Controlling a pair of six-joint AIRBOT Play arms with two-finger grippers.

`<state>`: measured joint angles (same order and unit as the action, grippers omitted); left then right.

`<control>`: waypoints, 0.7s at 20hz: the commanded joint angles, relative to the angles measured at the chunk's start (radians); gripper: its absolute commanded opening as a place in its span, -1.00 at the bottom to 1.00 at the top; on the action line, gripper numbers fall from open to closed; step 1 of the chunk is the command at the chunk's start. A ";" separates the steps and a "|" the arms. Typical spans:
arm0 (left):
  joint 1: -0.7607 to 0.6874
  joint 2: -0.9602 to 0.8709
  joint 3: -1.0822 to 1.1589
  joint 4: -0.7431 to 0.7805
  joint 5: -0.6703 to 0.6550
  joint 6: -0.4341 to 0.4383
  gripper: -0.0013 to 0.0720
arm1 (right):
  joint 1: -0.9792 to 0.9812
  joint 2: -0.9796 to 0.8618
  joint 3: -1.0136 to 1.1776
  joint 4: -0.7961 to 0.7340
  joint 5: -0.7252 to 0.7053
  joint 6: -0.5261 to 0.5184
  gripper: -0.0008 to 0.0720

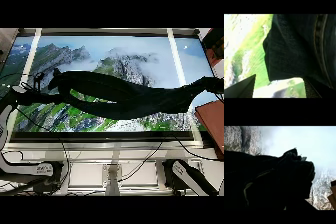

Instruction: Fold the clothes and pants, and hang the long-sleeved shirts on hangers.

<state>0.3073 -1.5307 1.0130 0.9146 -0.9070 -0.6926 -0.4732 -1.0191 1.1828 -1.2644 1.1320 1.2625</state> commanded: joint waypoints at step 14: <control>-0.101 0.013 0.066 -0.033 0.122 0.101 -0.88 | 0.000 0.000 0.000 0.003 -0.082 0.004 -0.87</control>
<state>0.2123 -1.5368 1.0412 0.8825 -0.8101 -0.5892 -0.4732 -1.0191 1.1828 -1.2610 1.1088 1.2625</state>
